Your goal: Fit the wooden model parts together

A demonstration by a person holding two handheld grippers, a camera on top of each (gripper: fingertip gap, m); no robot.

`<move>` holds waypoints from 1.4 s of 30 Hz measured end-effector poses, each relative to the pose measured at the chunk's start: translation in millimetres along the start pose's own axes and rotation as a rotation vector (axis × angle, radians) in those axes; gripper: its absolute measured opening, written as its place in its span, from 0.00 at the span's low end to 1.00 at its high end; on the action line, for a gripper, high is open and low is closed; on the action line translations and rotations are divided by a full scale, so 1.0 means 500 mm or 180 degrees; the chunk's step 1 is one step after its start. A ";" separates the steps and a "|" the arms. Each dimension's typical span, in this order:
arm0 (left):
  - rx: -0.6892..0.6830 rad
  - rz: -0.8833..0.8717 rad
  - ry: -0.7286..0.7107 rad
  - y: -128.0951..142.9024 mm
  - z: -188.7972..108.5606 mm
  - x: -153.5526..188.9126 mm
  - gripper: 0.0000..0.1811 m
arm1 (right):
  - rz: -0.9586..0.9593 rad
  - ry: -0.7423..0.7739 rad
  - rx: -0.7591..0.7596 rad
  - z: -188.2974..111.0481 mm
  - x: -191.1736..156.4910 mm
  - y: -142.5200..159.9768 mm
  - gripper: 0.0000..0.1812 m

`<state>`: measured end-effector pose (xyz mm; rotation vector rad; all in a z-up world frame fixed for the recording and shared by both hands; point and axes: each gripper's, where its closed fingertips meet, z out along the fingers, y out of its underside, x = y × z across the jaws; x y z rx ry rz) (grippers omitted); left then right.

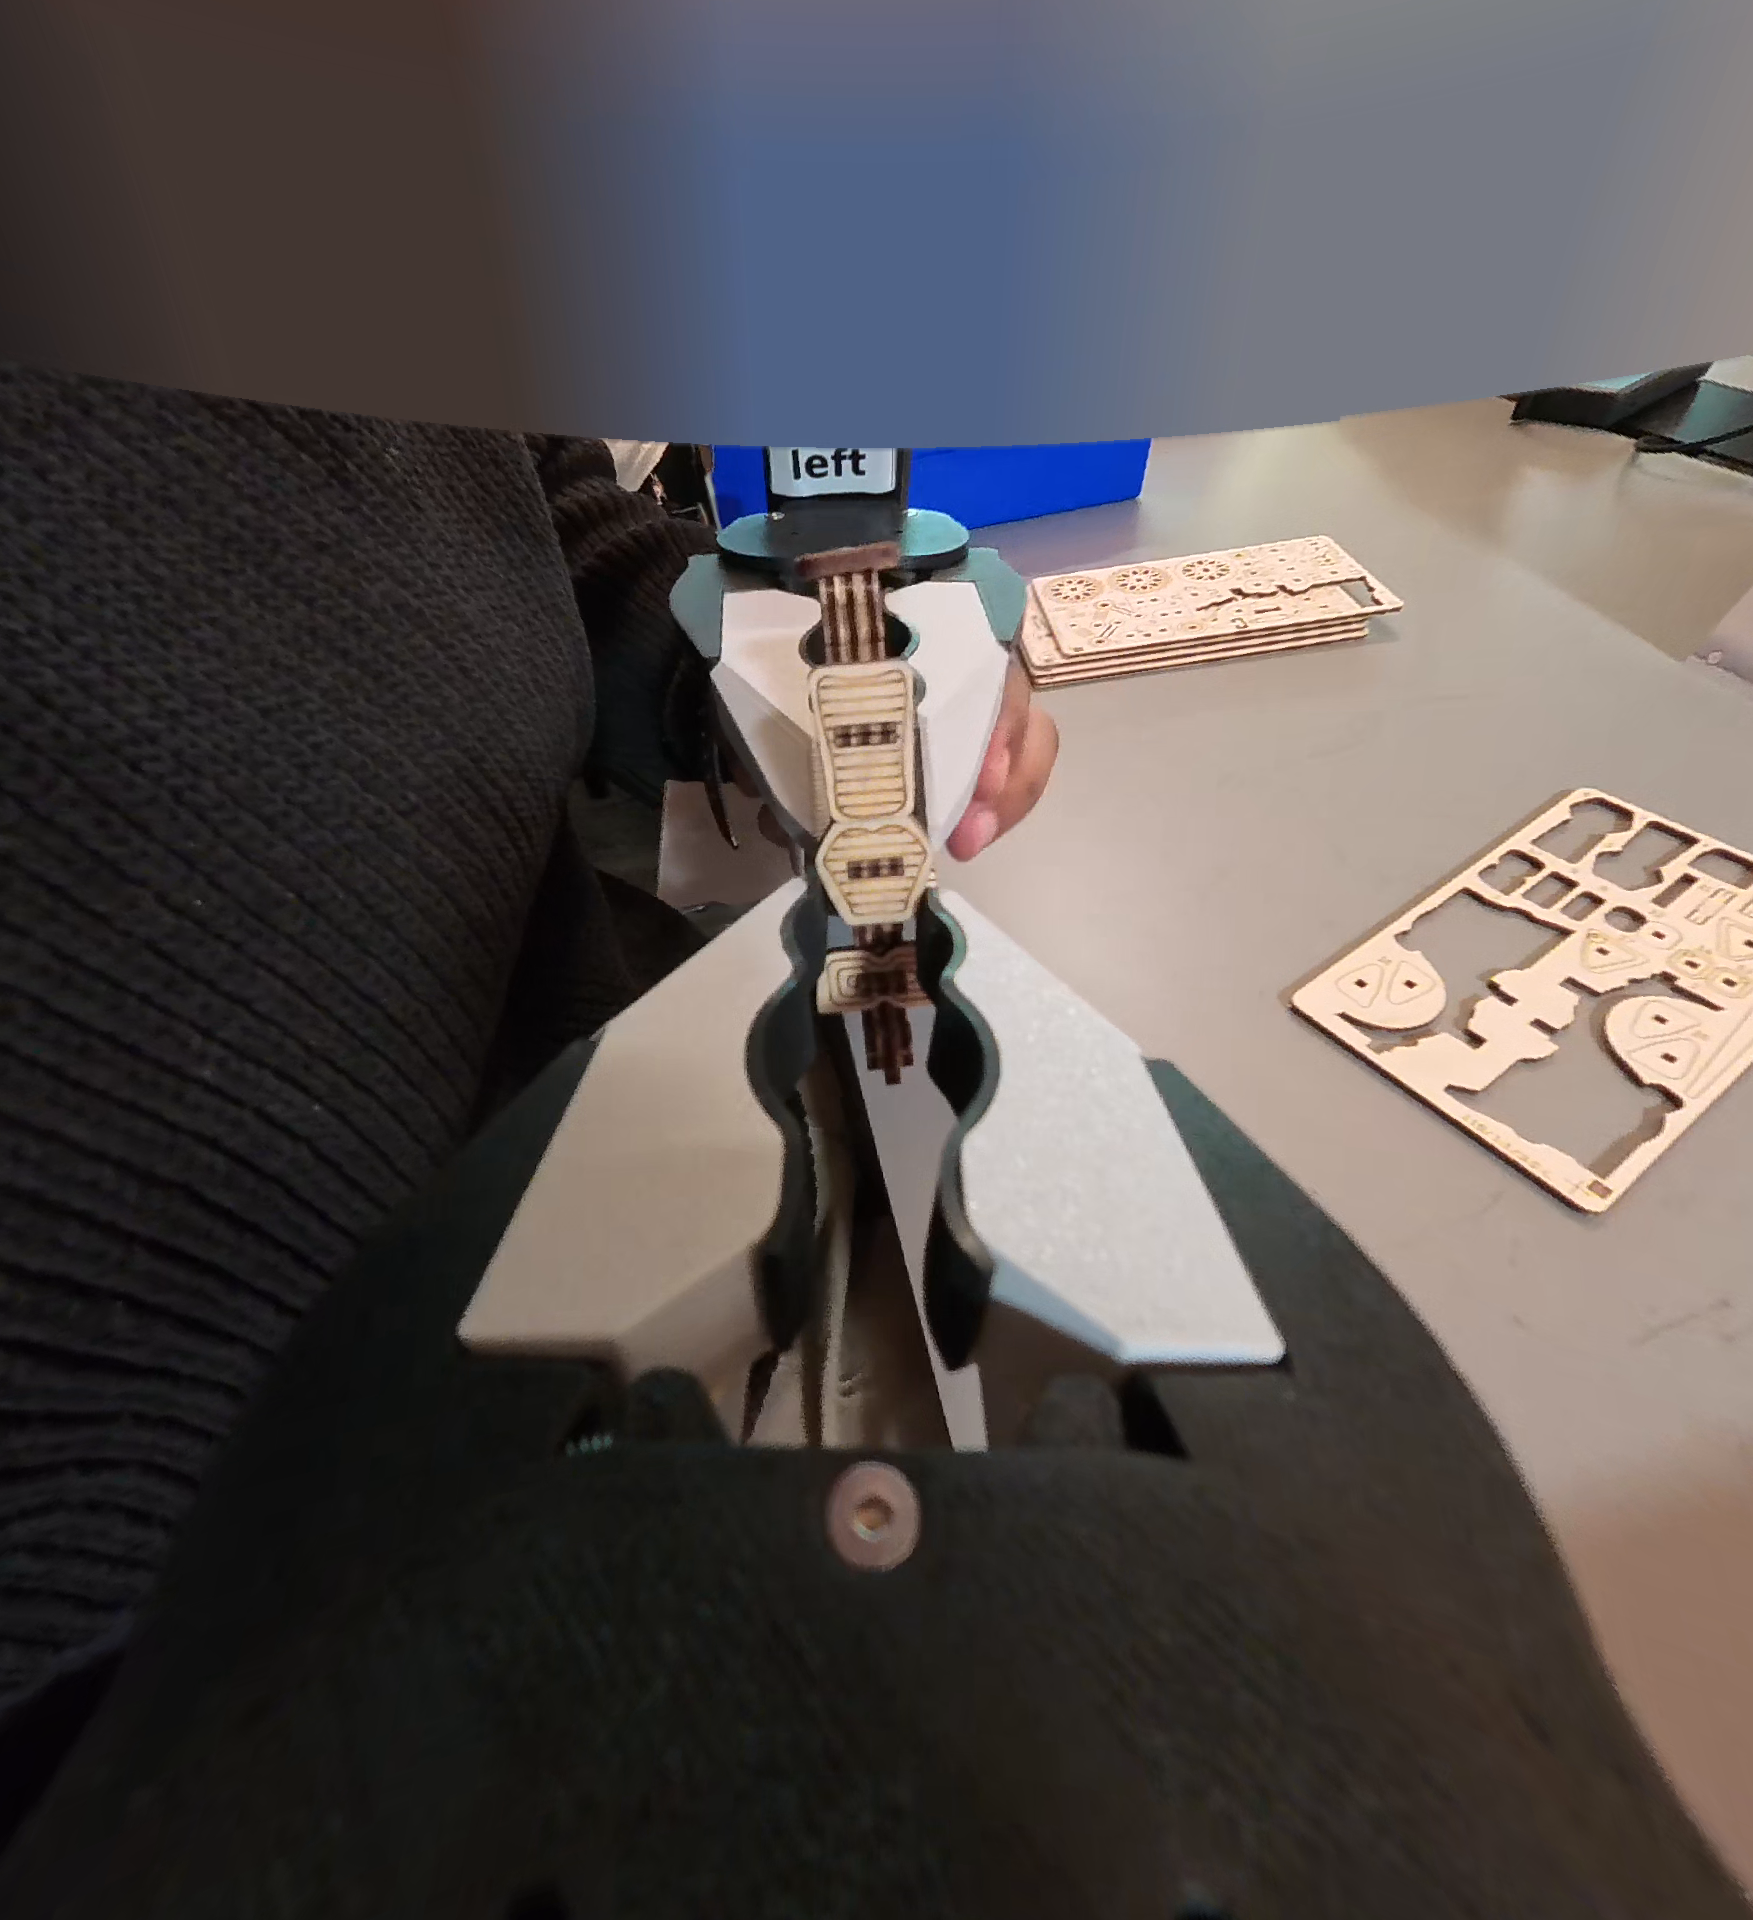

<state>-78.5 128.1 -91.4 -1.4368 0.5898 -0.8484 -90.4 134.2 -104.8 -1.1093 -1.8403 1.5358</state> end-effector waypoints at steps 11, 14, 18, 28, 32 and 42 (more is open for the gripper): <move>0.0014 -0.0061 0.0086 0.001 0.000 0.005 0.07 | 0.0076 -0.0095 -0.0007 0.002 -0.004 0.003 0.09; 0.0022 -0.0053 0.0093 0.001 0.000 0.006 0.07 | 0.0074 -0.0103 -0.0006 0.002 -0.005 0.002 0.09; 0.0012 -0.0020 0.0052 0.000 -0.001 0.002 0.10 | 0.0077 -0.0113 -0.0002 0.002 -0.006 0.002 0.09; 0.0026 -0.0044 0.0088 0.000 0.001 0.012 0.07 | 0.0088 -0.0138 0.0007 0.002 -0.007 0.002 0.09; 0.0016 -0.0068 0.0120 0.002 0.001 0.015 0.07 | 0.0097 -0.0173 0.0009 0.002 -0.009 0.003 0.10; -0.0024 -0.0072 0.0139 0.008 0.000 0.013 0.10 | 0.0131 -0.0220 -0.0001 0.005 -0.010 0.005 0.10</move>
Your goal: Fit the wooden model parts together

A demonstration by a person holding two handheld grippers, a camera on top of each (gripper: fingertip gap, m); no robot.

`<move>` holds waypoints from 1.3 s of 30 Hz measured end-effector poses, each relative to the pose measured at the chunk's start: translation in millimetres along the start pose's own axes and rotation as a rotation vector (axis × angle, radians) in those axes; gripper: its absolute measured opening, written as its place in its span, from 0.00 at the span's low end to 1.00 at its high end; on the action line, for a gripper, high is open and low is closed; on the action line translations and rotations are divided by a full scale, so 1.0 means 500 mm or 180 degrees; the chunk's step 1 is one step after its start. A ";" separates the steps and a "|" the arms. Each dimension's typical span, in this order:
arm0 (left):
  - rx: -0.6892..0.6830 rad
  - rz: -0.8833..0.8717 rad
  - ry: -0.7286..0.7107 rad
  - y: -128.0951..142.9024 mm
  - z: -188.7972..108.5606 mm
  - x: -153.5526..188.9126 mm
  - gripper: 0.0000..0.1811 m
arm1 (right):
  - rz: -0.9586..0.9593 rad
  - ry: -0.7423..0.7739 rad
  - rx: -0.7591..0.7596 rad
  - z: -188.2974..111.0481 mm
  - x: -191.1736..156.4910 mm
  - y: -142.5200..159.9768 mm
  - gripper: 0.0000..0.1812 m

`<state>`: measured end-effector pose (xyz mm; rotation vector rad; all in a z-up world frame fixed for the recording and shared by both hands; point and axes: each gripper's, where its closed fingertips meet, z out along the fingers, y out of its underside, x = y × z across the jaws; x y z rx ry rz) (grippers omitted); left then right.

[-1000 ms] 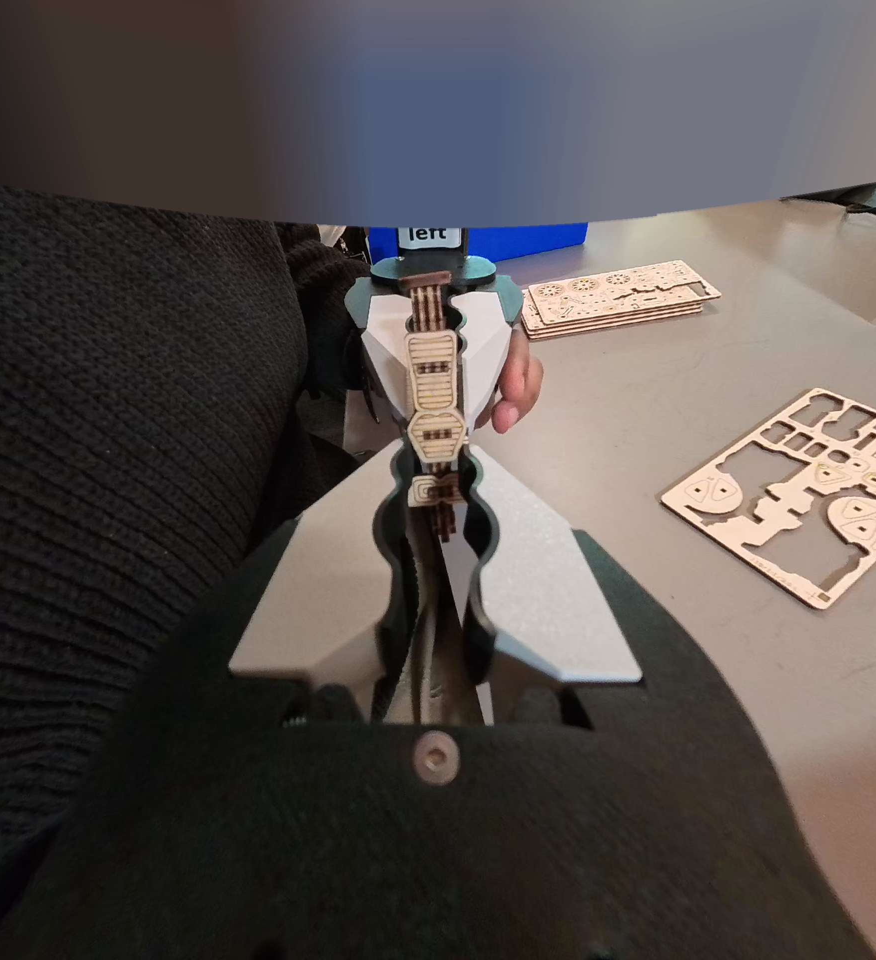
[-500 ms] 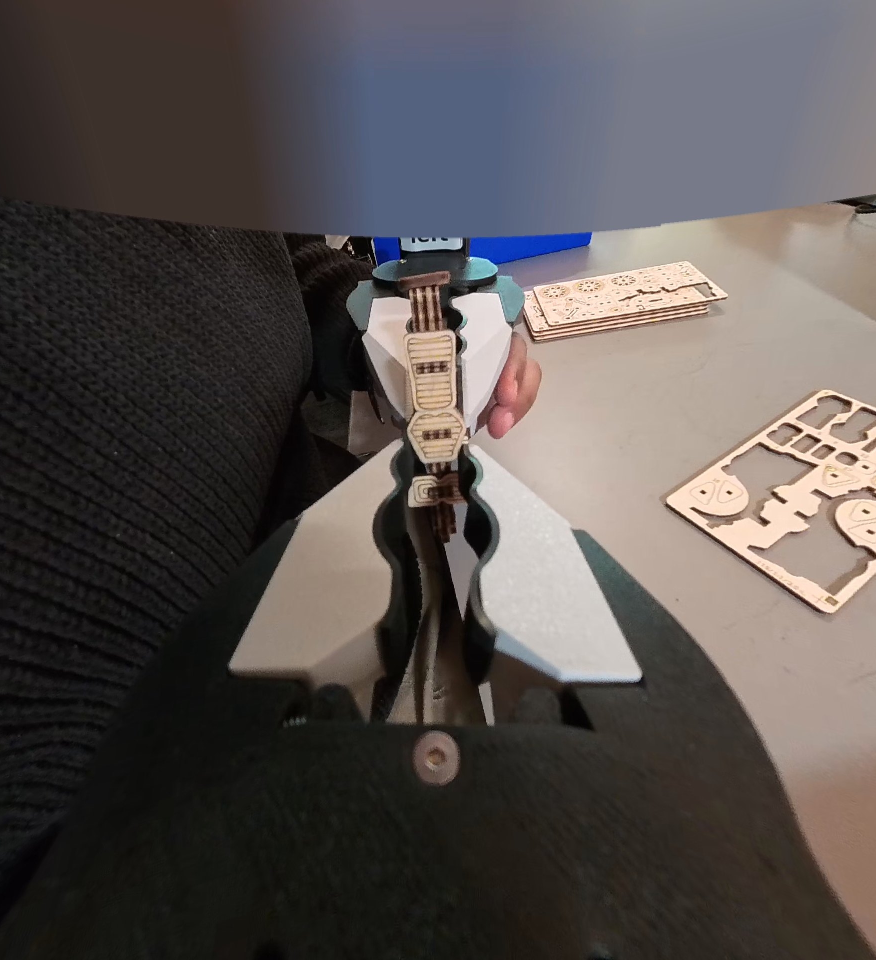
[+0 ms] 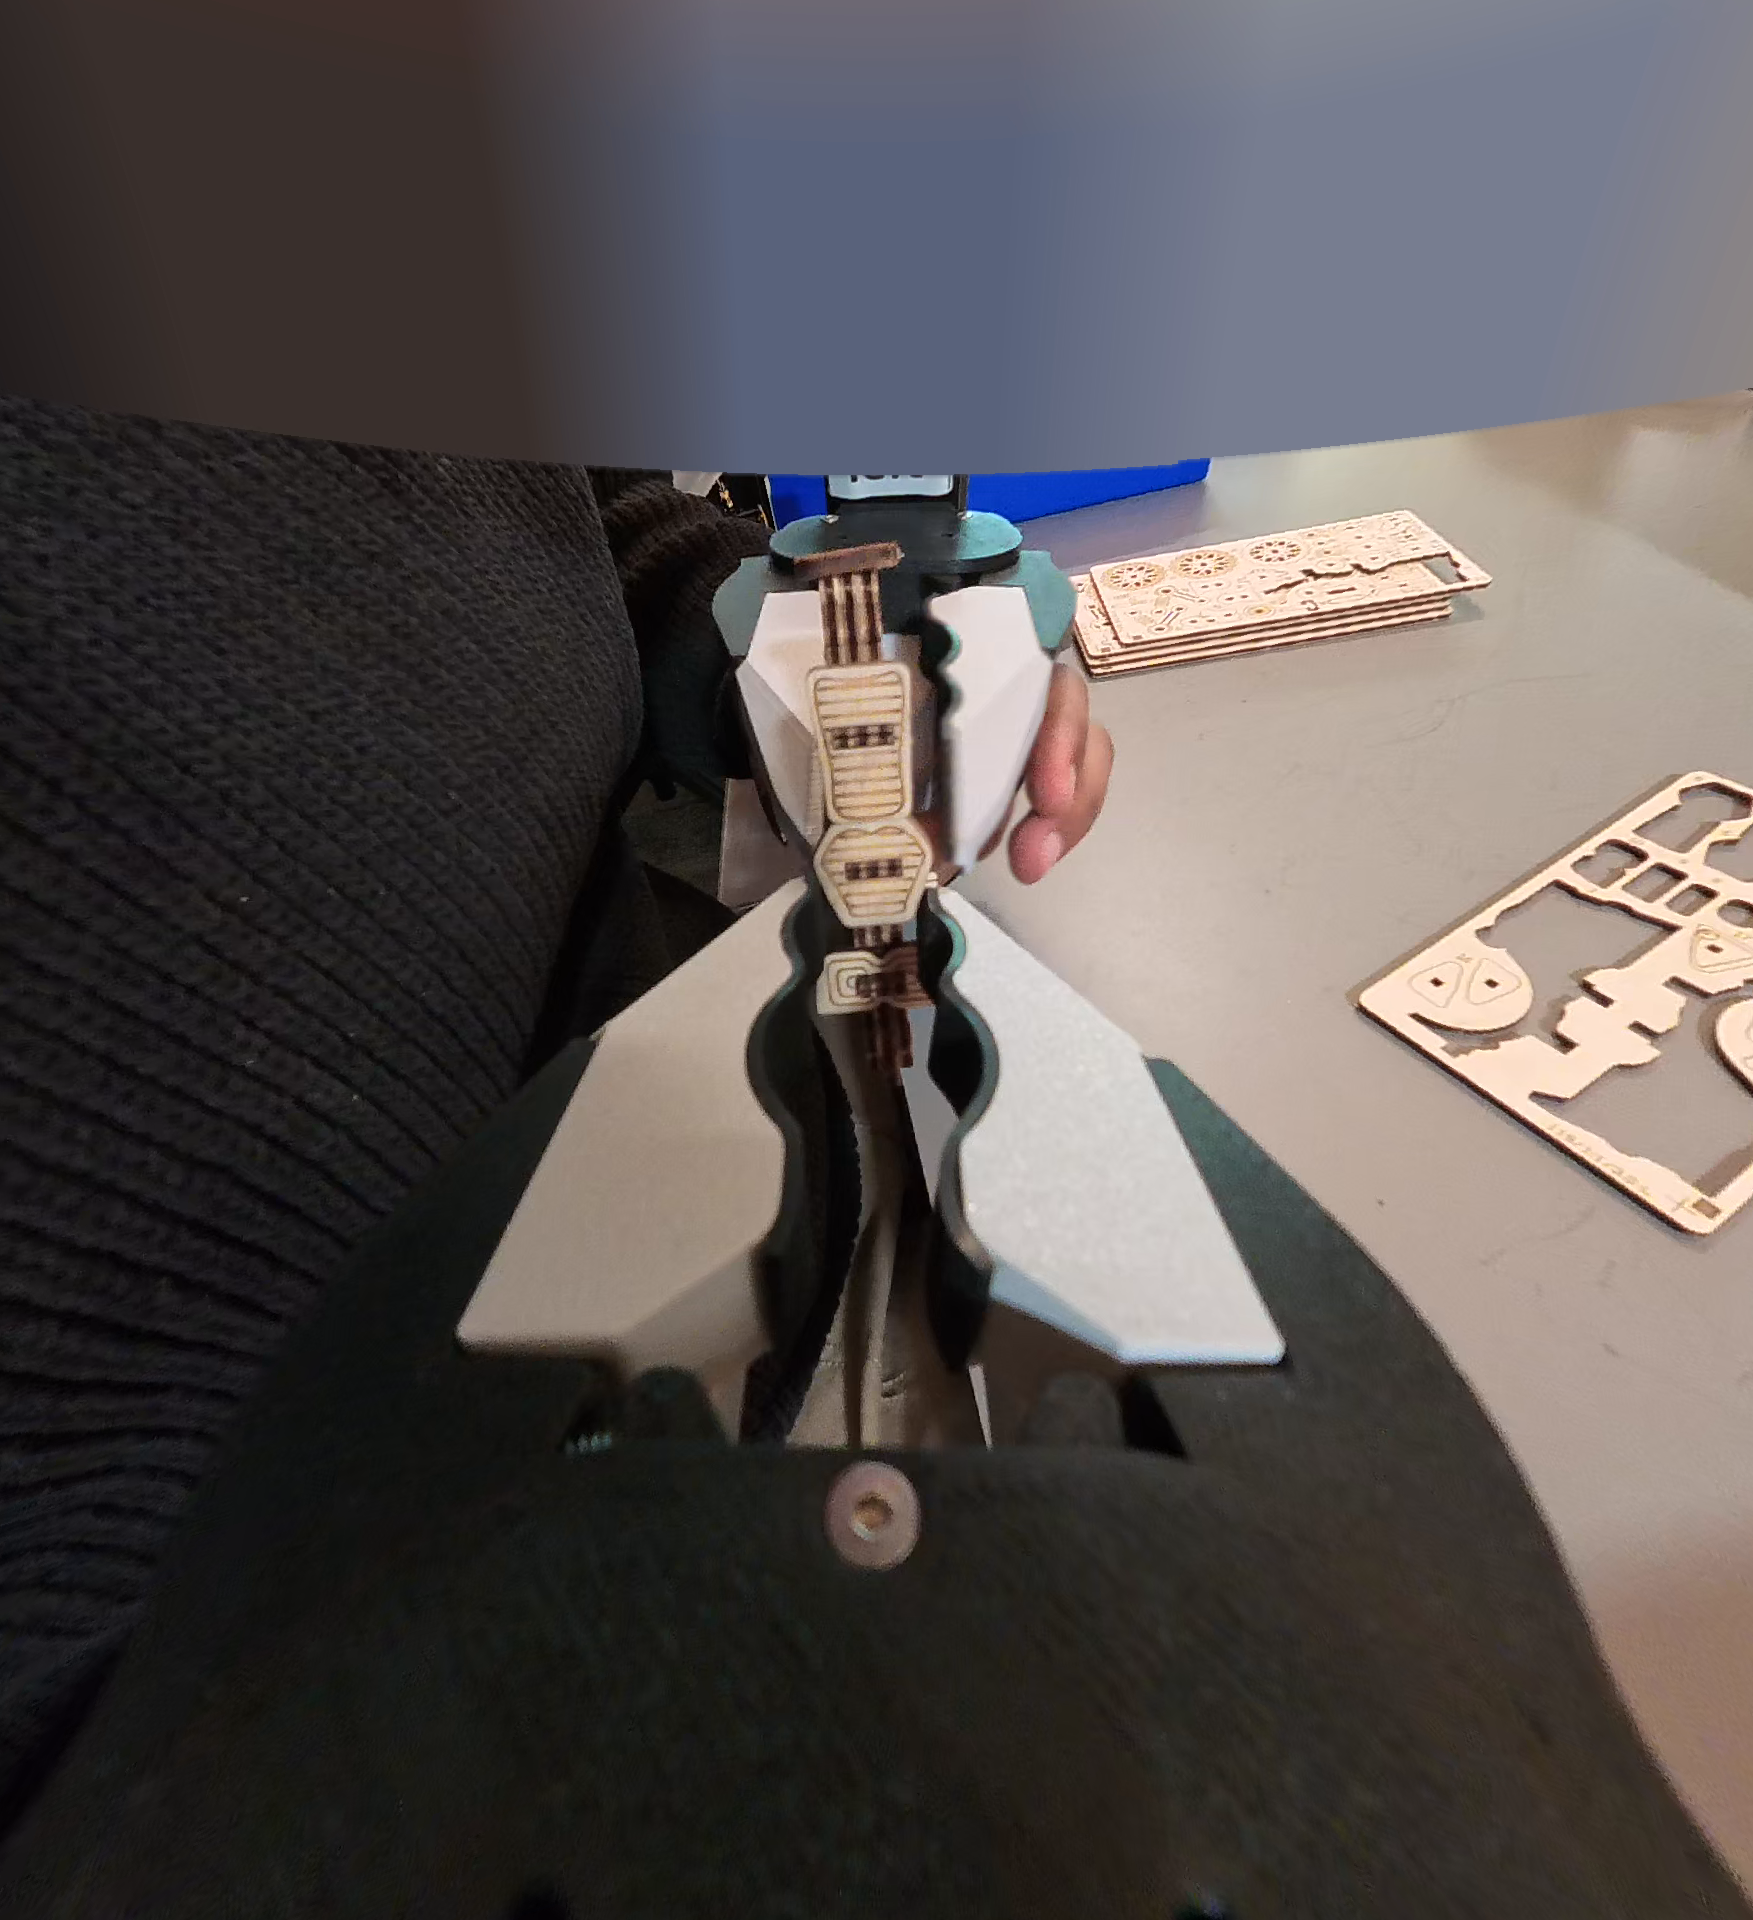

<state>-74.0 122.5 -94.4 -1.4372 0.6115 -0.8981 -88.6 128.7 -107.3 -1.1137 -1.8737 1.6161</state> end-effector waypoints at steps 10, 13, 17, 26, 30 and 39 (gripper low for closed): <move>-0.0144 -0.0181 0.0274 0.010 -0.006 0.012 0.16 | 0.0041 -0.0046 -0.0031 0.007 -0.002 0.005 0.10; -0.0168 -0.0096 0.0267 0.010 -0.007 0.014 0.16 | 0.0062 -0.0044 -0.0018 0.006 -0.001 0.003 0.10; -0.0109 -0.0046 0.0152 0.004 -0.008 0.003 0.10 | 0.0079 -0.0027 -0.0019 0.006 0.002 0.004 0.10; -0.0125 -0.0047 0.0104 0.006 -0.001 -0.009 0.08 | 0.0086 -0.0009 0.0003 0.003 0.006 0.004 0.09; -0.0131 -0.0086 0.0091 0.007 0.004 -0.017 0.08 | 0.0100 -0.0015 0.0002 0.003 0.006 0.005 0.10; -0.0179 -0.0229 0.0103 0.013 0.008 -0.032 0.07 | 0.0057 0.0025 -0.0046 0.003 0.008 0.011 0.10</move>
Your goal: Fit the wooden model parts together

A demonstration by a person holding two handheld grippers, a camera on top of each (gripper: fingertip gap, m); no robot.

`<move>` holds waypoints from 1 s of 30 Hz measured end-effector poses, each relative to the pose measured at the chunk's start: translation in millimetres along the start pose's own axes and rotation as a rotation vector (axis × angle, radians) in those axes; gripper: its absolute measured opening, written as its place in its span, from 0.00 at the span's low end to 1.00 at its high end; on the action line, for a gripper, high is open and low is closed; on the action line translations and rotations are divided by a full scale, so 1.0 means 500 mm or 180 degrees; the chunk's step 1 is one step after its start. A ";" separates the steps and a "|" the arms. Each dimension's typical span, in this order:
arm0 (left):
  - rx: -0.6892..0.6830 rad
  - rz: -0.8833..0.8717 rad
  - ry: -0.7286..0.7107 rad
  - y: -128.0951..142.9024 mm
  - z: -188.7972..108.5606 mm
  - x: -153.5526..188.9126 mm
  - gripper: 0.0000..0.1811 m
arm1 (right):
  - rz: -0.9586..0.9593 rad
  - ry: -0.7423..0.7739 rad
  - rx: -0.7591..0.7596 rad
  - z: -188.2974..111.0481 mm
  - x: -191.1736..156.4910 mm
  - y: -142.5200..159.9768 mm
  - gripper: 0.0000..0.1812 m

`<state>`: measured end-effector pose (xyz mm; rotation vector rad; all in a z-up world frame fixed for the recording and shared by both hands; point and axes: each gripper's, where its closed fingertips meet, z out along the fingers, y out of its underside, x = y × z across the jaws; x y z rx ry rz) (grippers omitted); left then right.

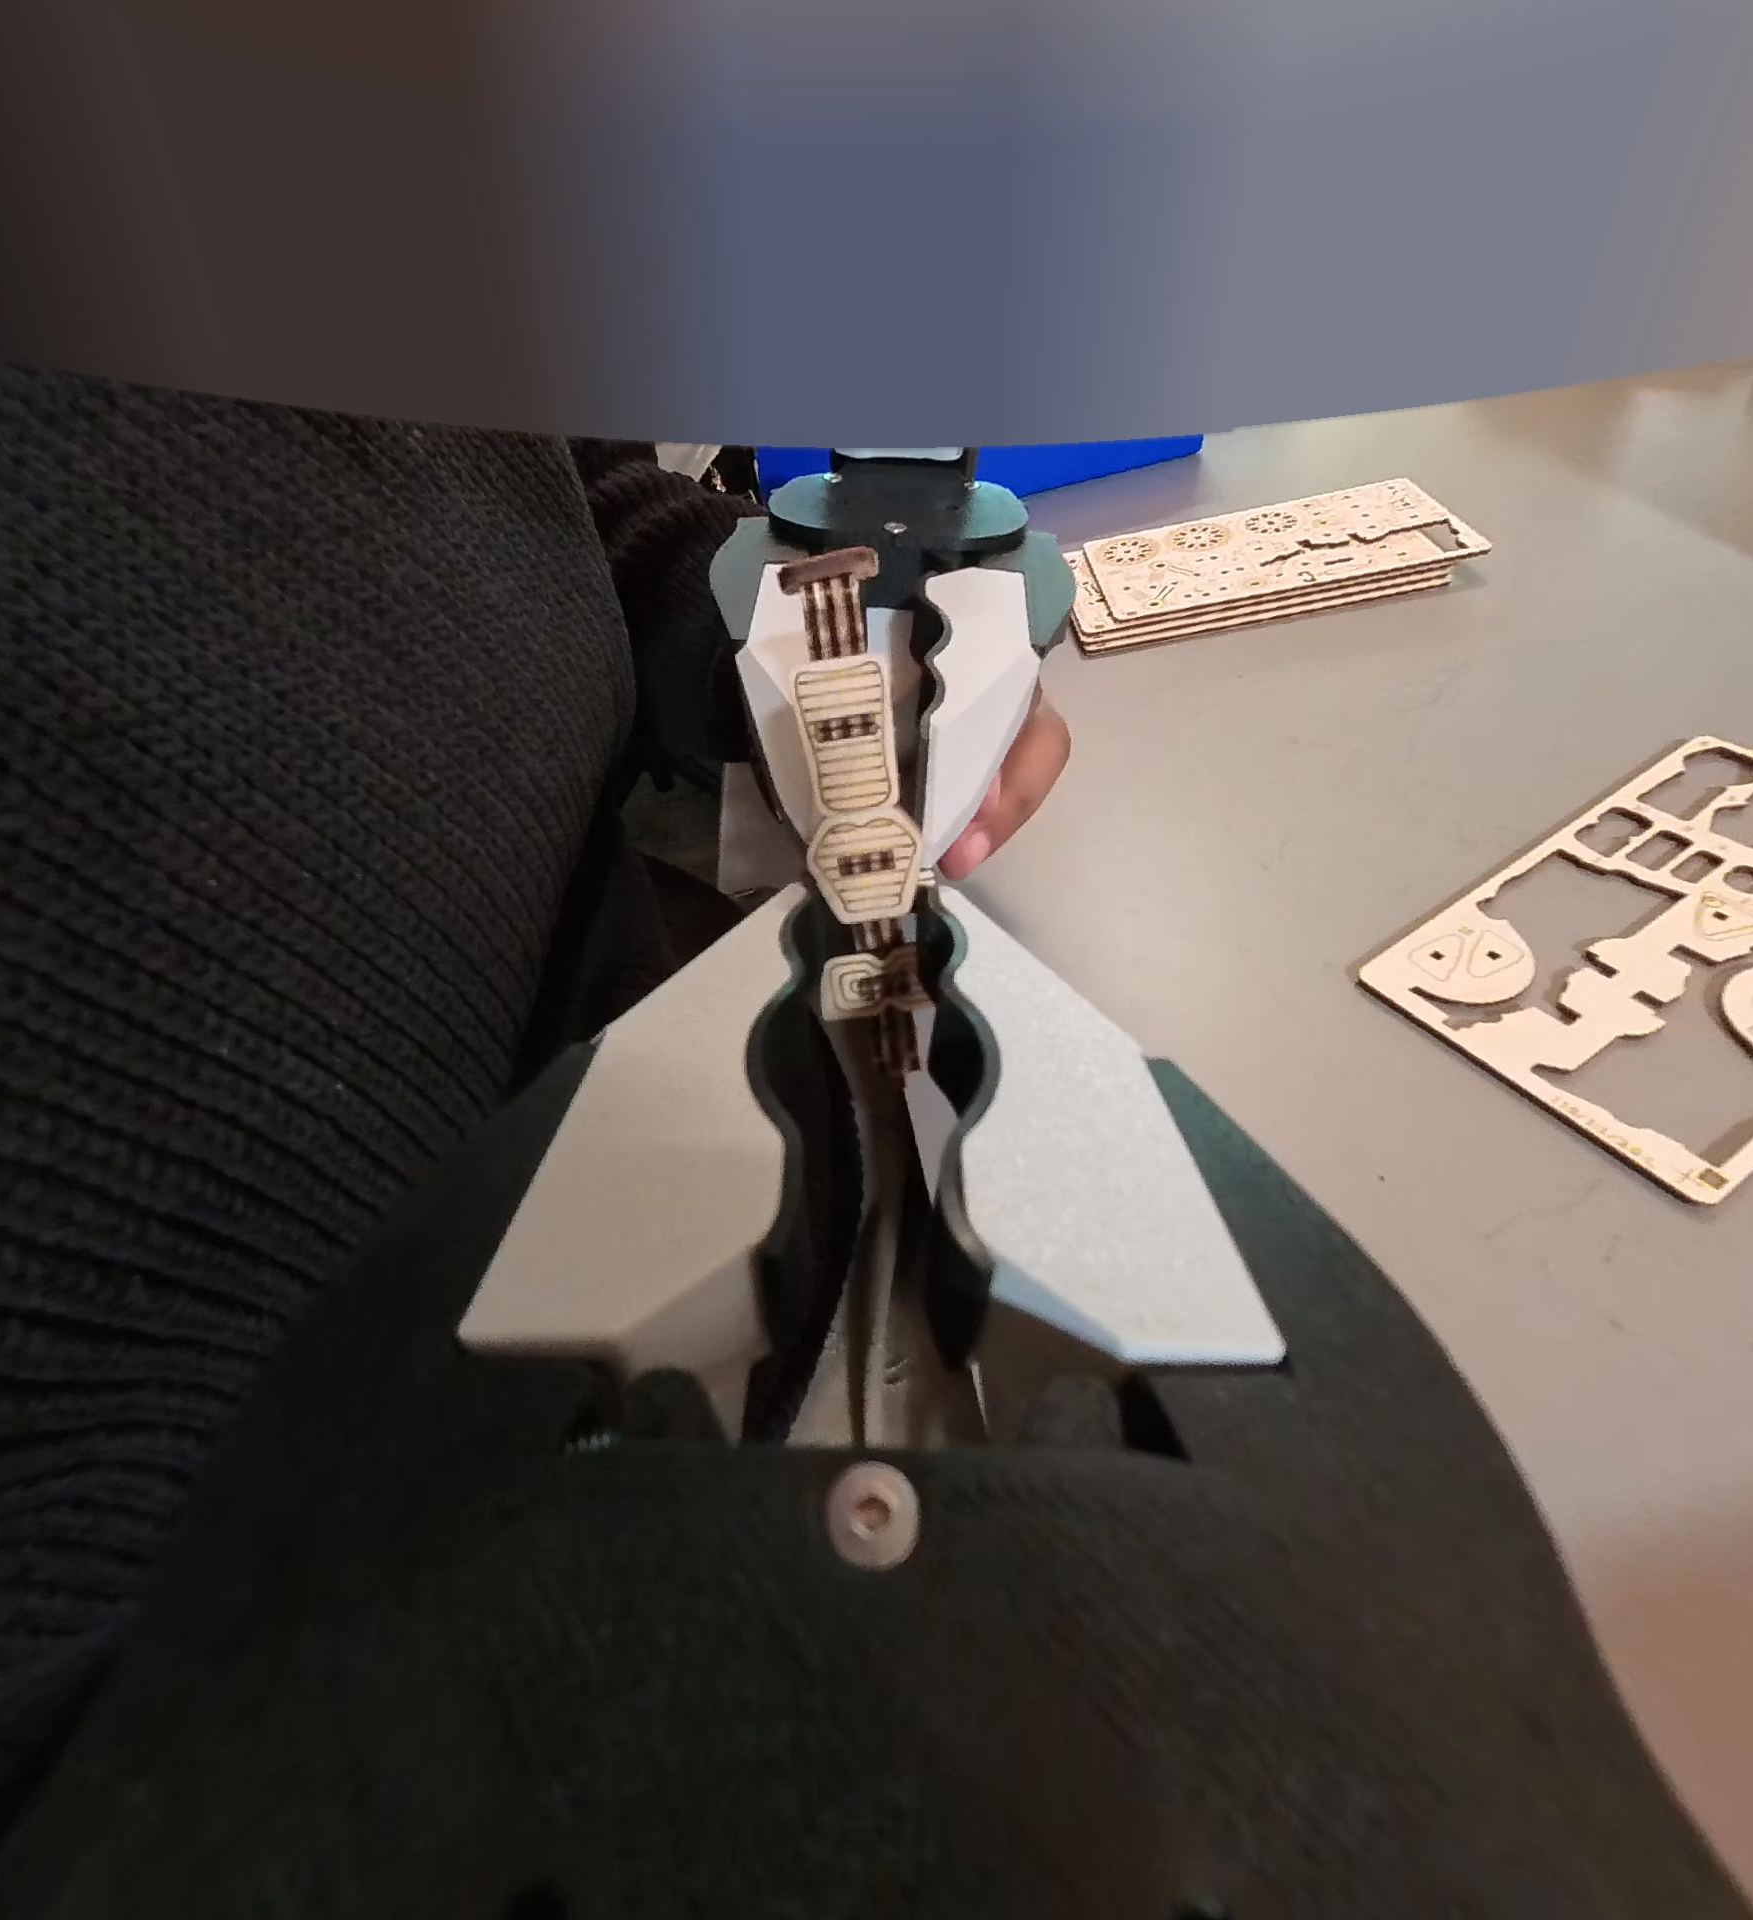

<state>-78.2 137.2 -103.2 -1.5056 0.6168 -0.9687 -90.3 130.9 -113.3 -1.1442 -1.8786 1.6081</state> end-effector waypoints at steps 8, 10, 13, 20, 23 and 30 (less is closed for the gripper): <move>-0.0036 0.0024 -0.0035 0.005 0.000 0.009 0.06 | 0.0039 -0.0028 -0.0013 0.000 0.000 0.003 0.09; -0.0026 -0.0022 -0.0039 0.004 -0.002 0.011 0.06 | 0.0044 -0.0019 -0.0006 -0.001 0.000 0.002 0.09; 0.0010 -0.0108 -0.0030 0.003 -0.004 0.017 0.06 | 0.0038 -0.0008 -0.0004 -0.001 0.001 0.001 0.09; 0.0012 -0.0092 -0.0103 0.002 -0.011 0.028 0.06 | 0.0102 0.0017 -0.0007 -0.002 0.004 -0.001 0.09; 0.0056 -0.0100 -0.0064 -0.004 -0.011 0.033 0.07 | 0.0086 -0.0020 0.0051 -0.003 0.002 -0.006 0.09; 0.0017 0.0329 -0.0146 -0.011 -0.019 0.033 0.06 | -0.0109 0.0101 0.0191 0.001 0.006 -0.017 0.10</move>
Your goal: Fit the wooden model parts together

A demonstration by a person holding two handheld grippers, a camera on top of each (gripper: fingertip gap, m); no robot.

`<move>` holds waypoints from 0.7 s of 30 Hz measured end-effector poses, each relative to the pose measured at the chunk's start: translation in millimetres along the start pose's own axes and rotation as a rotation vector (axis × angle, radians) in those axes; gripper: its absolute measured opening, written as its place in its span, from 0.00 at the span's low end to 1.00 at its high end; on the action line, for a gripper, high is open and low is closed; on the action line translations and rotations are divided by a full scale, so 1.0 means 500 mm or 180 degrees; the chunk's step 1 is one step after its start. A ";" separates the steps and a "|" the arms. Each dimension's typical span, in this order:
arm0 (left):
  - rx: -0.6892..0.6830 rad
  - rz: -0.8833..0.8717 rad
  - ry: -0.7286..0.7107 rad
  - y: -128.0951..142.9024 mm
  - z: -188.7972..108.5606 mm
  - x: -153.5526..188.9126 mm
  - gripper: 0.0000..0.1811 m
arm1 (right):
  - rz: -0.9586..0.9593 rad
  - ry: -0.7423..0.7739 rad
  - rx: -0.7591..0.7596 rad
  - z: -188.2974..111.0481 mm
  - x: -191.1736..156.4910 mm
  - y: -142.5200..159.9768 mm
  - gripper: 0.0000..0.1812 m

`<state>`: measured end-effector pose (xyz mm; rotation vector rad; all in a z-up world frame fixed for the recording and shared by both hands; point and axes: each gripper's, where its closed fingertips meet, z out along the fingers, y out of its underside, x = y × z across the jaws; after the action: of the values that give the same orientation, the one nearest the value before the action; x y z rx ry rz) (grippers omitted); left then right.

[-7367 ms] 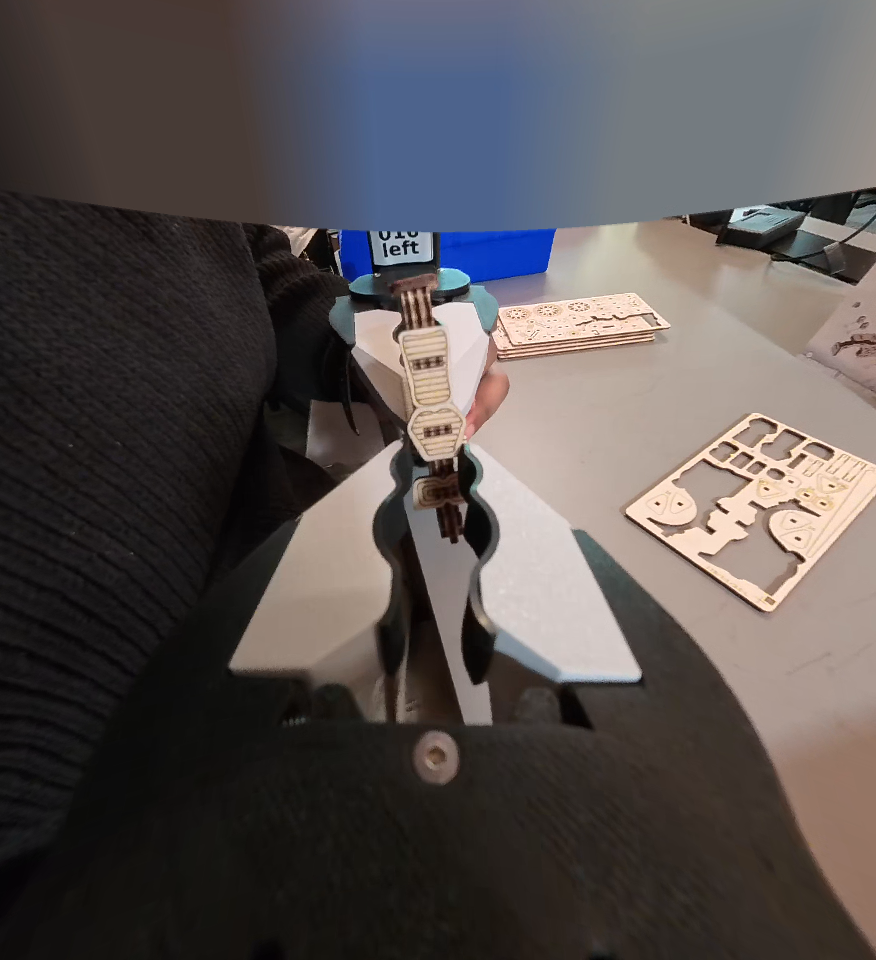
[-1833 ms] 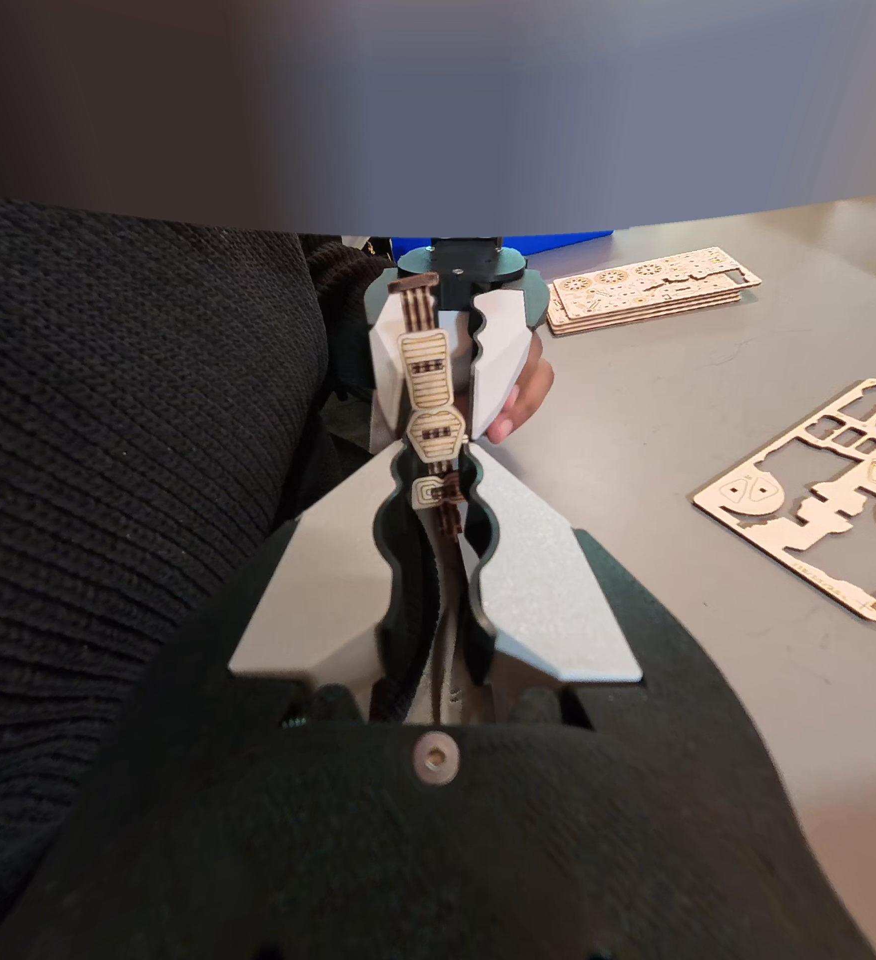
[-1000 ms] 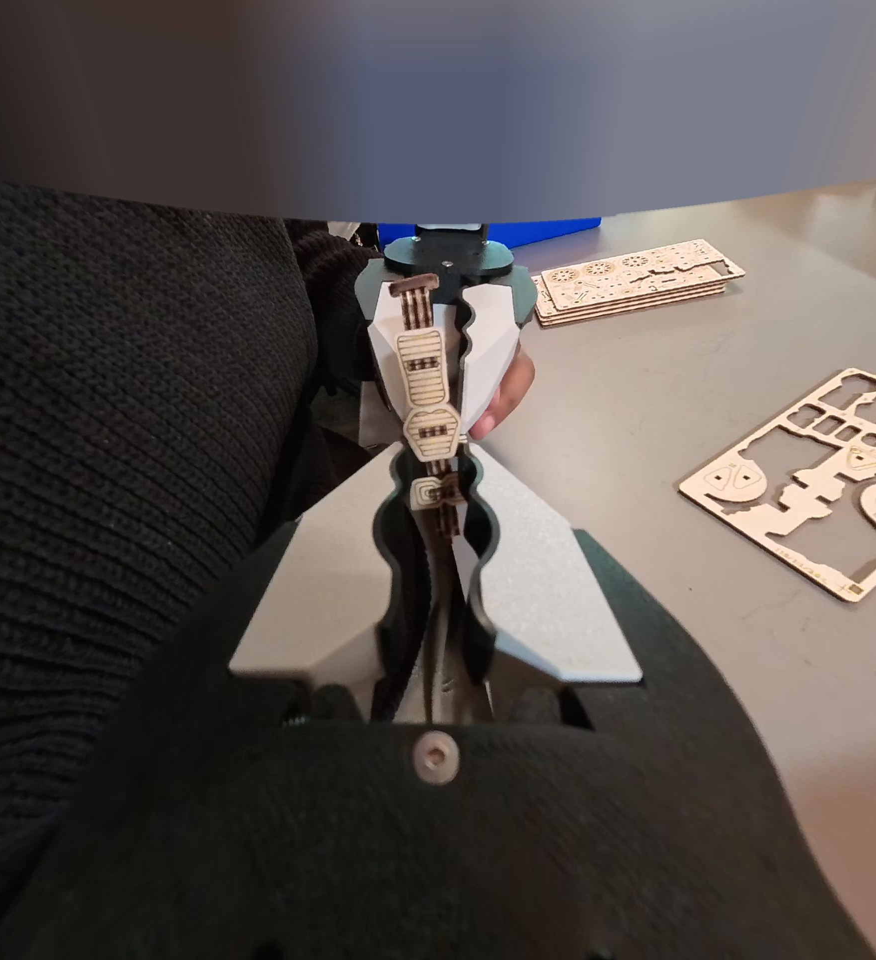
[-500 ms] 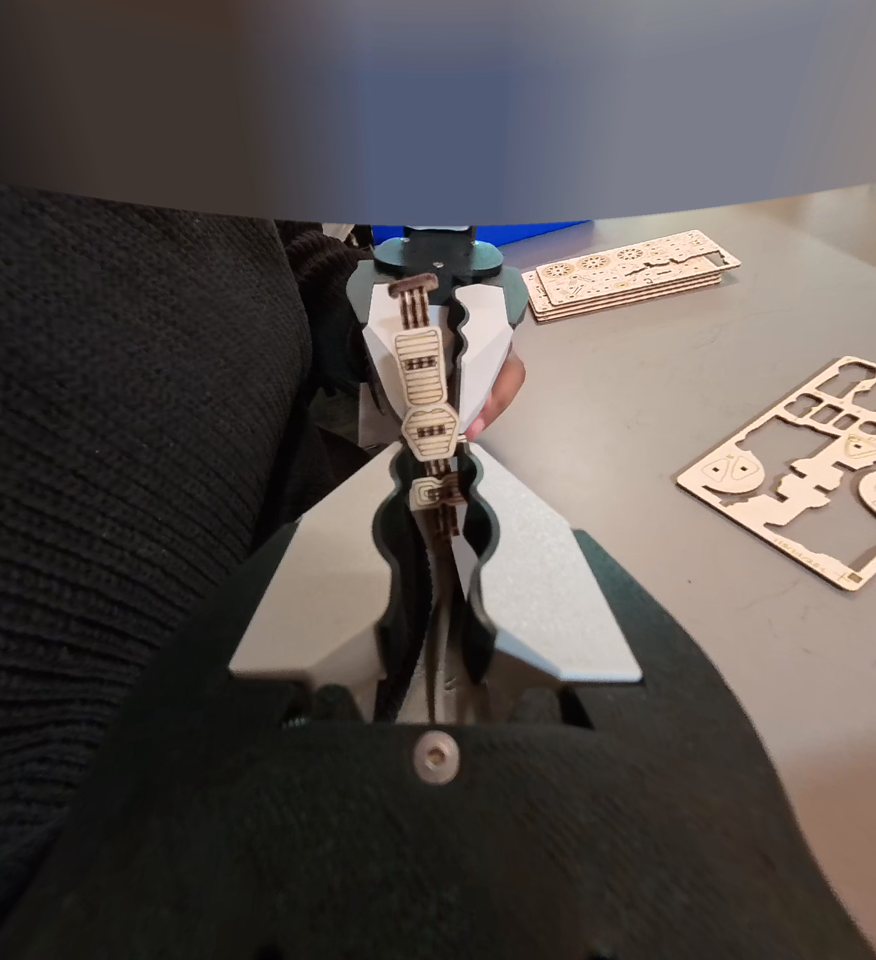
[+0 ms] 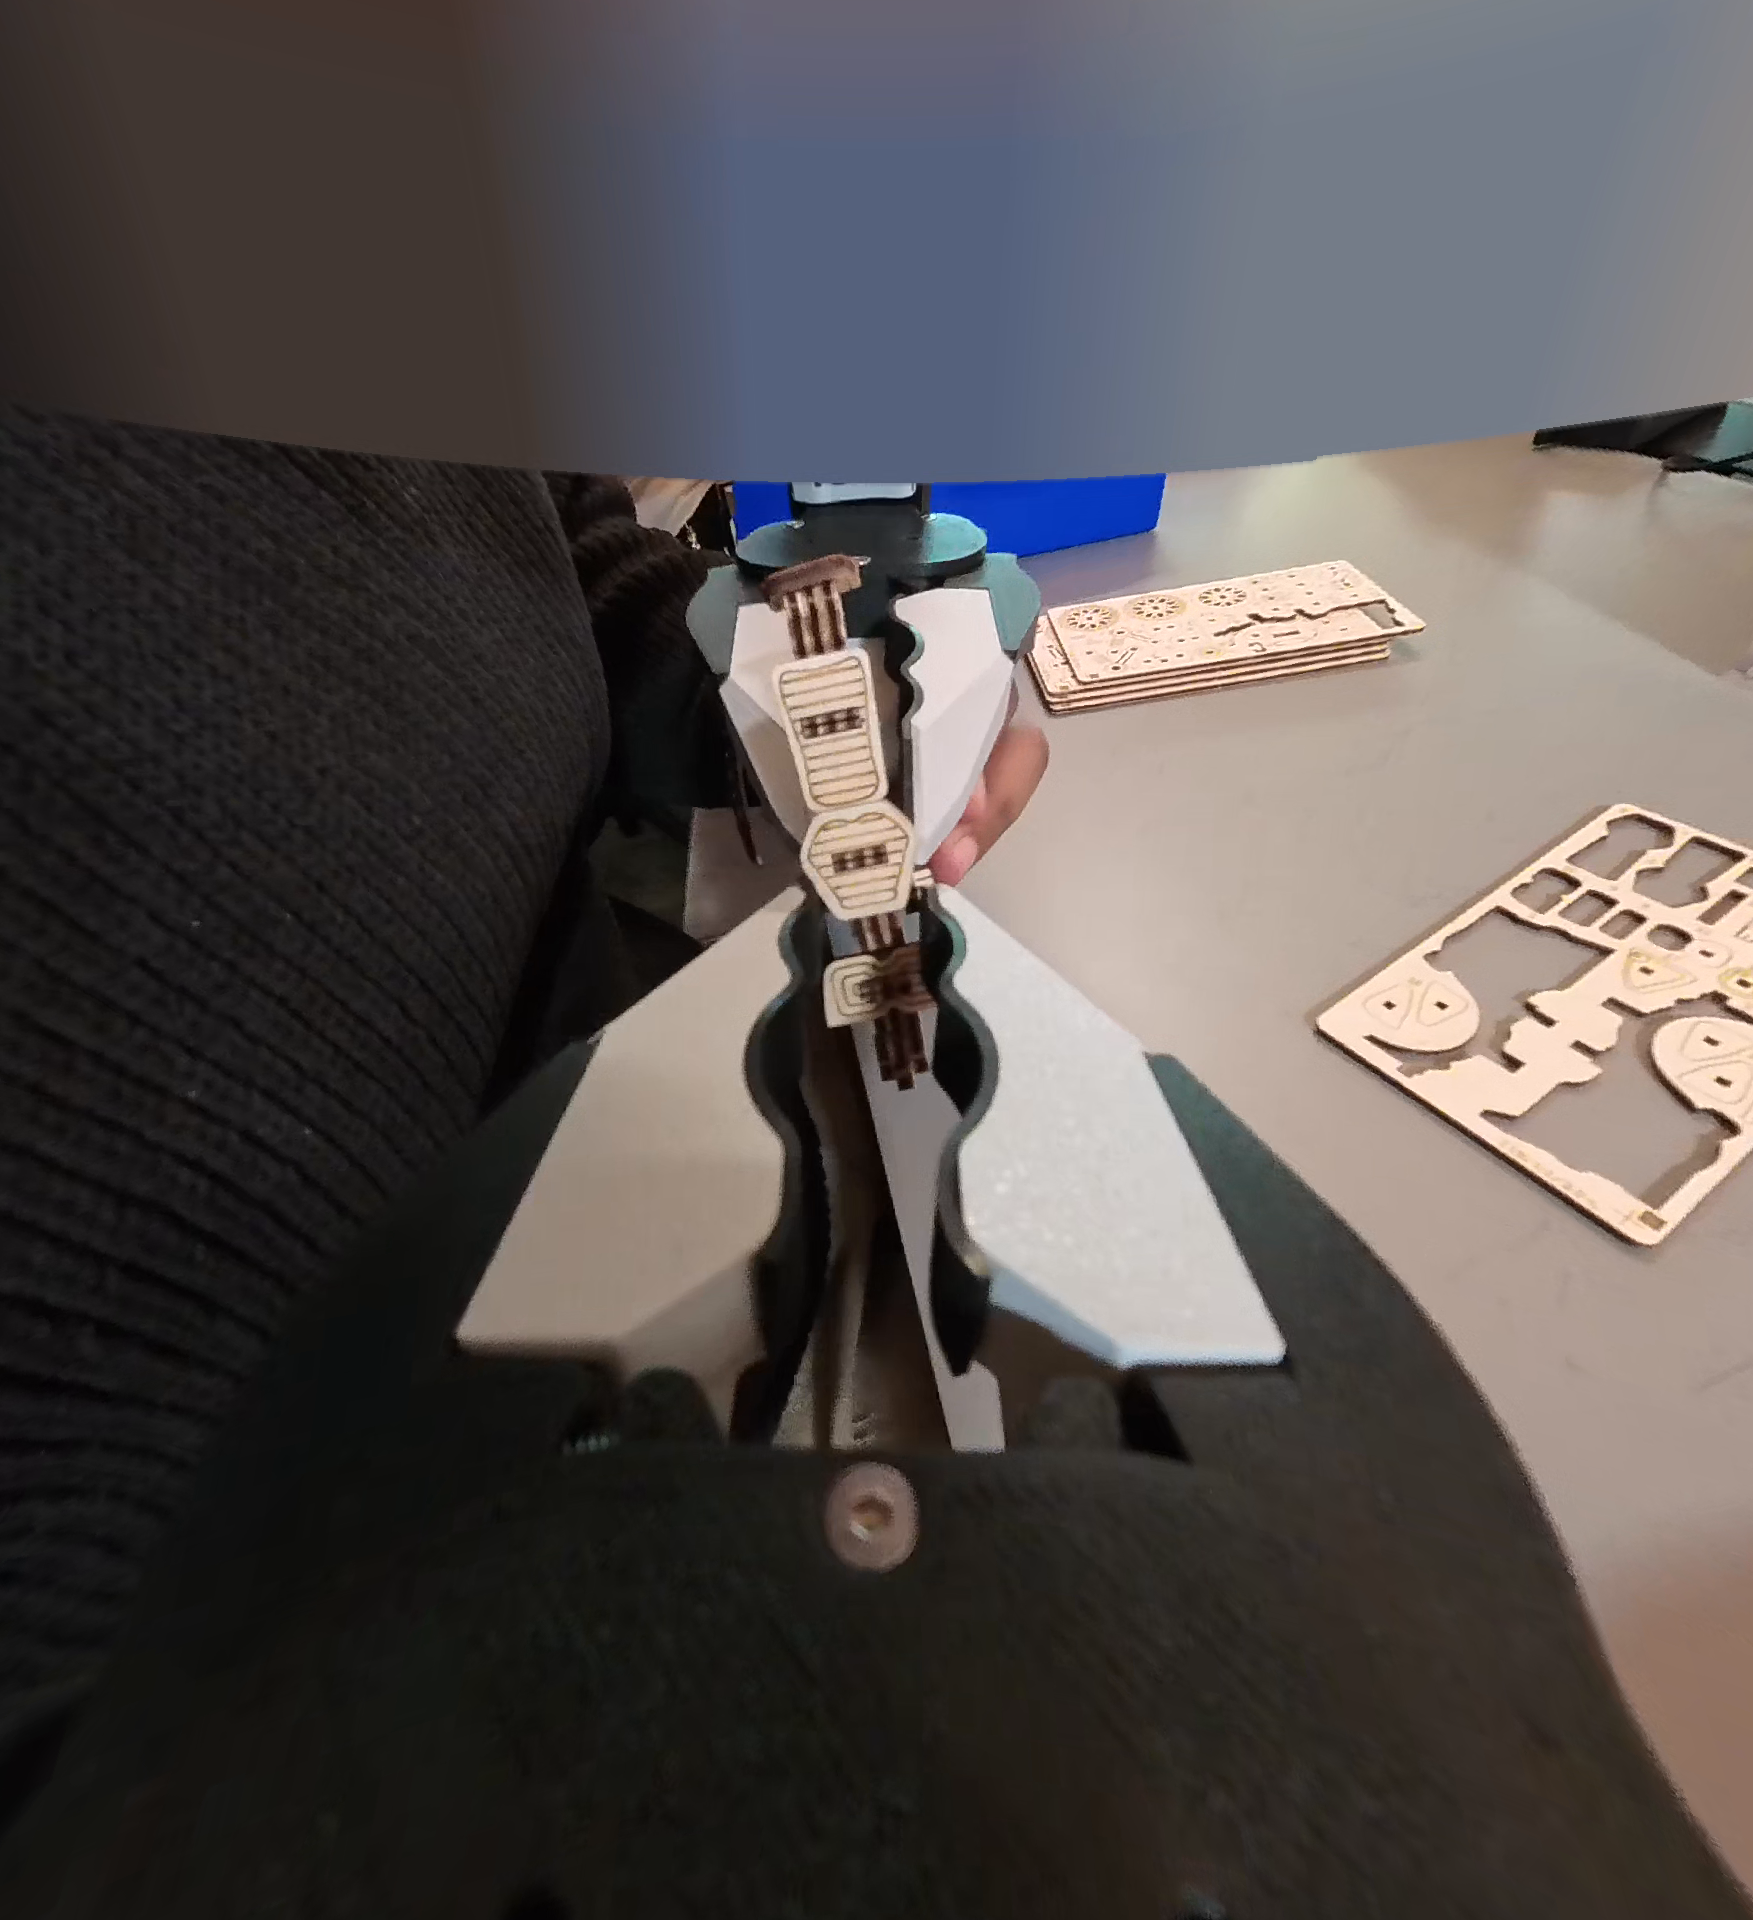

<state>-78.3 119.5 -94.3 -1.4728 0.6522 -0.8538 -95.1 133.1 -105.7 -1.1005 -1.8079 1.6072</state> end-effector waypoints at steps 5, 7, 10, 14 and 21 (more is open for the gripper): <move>0.0043 0.0026 0.0020 -0.003 -0.001 0.006 0.06 | 0.0002 -0.0032 0.0013 0.000 -0.004 -0.003 0.10; 0.0055 0.0035 0.0022 -0.004 -0.001 0.007 0.06 | 0.0007 -0.0040 0.0018 0.000 -0.004 -0.003 0.10; 0.0061 0.0033 0.0025 -0.003 -0.001 0.008 0.06 | 0.0002 -0.0040 0.0008 0.000 -0.004 -0.002 0.10; 0.0073 0.0018 0.0040 -0.002 -0.002 0.009 0.06 | -0.0065 0.0020 -0.0071 0.000 -0.005 -0.001 0.10; 0.0040 -0.0088 0.0100 0.005 0.002 0.013 0.06 | -0.0117 0.0034 -0.0193 -0.002 -0.009 0.008 0.09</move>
<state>-73.8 114.6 -95.9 -1.4624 0.6500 -0.9026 -90.7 129.9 -108.7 -1.0938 -1.8701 1.5318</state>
